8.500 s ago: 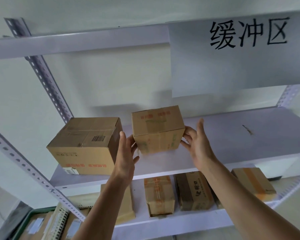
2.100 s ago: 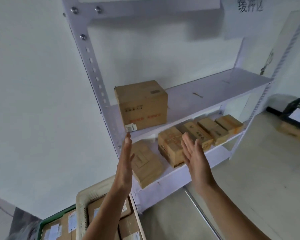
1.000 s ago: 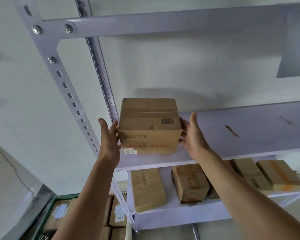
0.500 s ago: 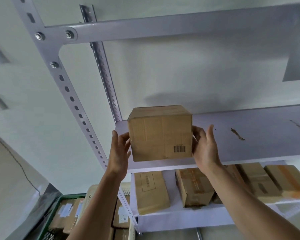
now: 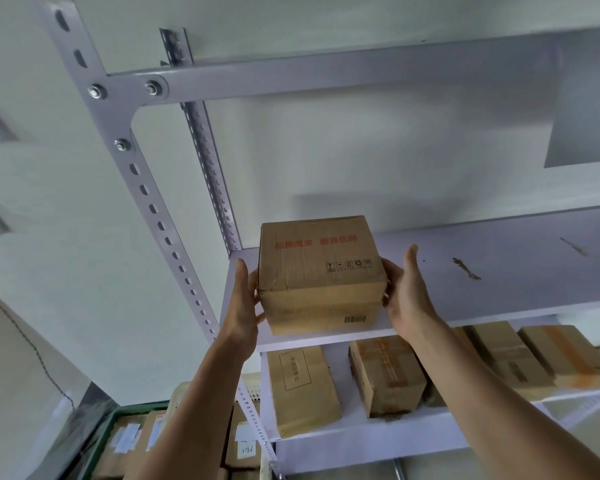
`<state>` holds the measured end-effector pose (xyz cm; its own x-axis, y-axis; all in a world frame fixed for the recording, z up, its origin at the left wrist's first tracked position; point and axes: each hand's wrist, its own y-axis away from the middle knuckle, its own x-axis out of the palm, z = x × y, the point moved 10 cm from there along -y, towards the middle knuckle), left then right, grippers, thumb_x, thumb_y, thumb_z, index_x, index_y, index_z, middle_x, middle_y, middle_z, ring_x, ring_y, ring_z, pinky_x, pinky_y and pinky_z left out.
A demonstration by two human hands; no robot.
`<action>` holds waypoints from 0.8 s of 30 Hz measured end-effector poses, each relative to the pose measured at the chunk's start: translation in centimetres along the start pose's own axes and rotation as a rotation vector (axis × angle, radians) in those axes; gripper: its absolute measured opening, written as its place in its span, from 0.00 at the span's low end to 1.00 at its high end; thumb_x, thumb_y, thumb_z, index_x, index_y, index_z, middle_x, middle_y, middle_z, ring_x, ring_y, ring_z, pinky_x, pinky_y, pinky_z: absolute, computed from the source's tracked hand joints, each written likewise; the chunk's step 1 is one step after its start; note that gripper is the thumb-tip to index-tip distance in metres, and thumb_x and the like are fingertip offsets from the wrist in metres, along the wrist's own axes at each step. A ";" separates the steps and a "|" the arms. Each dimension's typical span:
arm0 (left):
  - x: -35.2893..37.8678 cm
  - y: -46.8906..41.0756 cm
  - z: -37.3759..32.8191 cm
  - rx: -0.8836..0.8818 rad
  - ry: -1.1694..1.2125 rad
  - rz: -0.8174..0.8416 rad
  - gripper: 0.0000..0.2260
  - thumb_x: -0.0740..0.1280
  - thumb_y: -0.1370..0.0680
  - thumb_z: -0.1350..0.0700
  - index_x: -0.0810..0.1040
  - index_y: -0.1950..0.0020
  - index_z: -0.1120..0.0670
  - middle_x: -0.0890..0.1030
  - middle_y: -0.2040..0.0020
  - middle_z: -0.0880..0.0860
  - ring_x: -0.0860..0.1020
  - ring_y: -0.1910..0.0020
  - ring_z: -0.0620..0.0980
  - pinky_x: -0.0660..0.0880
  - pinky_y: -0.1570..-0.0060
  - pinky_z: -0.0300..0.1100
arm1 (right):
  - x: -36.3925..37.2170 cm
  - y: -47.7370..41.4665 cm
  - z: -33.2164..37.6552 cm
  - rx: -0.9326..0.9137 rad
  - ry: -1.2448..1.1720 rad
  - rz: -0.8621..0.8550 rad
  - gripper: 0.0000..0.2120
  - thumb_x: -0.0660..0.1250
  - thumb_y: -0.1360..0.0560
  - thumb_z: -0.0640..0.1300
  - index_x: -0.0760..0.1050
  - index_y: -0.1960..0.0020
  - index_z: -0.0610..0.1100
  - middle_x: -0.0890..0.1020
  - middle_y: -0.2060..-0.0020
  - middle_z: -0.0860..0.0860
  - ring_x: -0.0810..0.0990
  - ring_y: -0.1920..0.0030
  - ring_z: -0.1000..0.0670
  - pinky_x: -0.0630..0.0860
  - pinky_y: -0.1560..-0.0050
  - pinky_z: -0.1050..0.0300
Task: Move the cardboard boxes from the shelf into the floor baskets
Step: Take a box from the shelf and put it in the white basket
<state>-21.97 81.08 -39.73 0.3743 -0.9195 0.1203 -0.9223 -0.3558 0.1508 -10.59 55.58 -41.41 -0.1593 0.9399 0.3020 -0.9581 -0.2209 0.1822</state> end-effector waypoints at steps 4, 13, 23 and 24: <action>-0.2 -0.2 -1.4 0.065 0.045 -0.005 0.35 0.42 0.16 0.28 0.77 0.23 0.44 0.82 0.28 0.48 0.77 0.26 0.53 0.70 0.25 0.62 | 0.7 0.4 1.5 -0.066 -0.019 0.010 0.37 0.42 0.20 0.74 0.80 0.34 0.52 0.88 0.42 0.50 0.87 0.42 0.48 0.79 0.45 0.48; -1.3 -0.1 0.6 0.095 0.073 -0.007 0.34 0.43 0.14 0.29 0.85 0.38 0.43 0.85 0.33 0.46 0.80 0.30 0.44 0.69 0.24 0.64 | 0.9 0.6 -0.3 -0.122 -0.089 0.048 0.38 0.50 0.21 0.73 0.77 0.34 0.43 0.89 0.46 0.50 0.88 0.44 0.50 0.77 0.44 0.49; -0.3 -0.4 0.5 0.080 0.056 0.009 0.42 0.44 0.20 0.22 0.58 0.11 0.44 0.67 0.14 0.50 0.64 0.15 0.53 0.55 0.15 0.64 | 1.9 1.1 -1.2 -0.049 -0.027 0.045 0.43 0.45 0.25 0.77 0.72 0.23 0.53 0.86 0.36 0.48 0.83 0.35 0.47 0.74 0.33 0.44; 0.1 -0.8 0.4 0.072 0.070 0.033 0.42 0.44 0.20 0.23 0.59 0.12 0.43 0.71 0.16 0.52 0.67 0.16 0.55 0.58 0.16 0.65 | 2.2 1.2 -1.0 -0.048 -0.014 0.057 0.42 0.44 0.25 0.77 0.73 0.25 0.54 0.86 0.37 0.49 0.85 0.37 0.48 0.75 0.35 0.44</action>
<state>-21.25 81.20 -40.27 0.3466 -0.9180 0.1926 -0.9380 -0.3386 0.0744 -12.32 57.62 -41.44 -0.2104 0.9225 0.3235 -0.9580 -0.2606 0.1198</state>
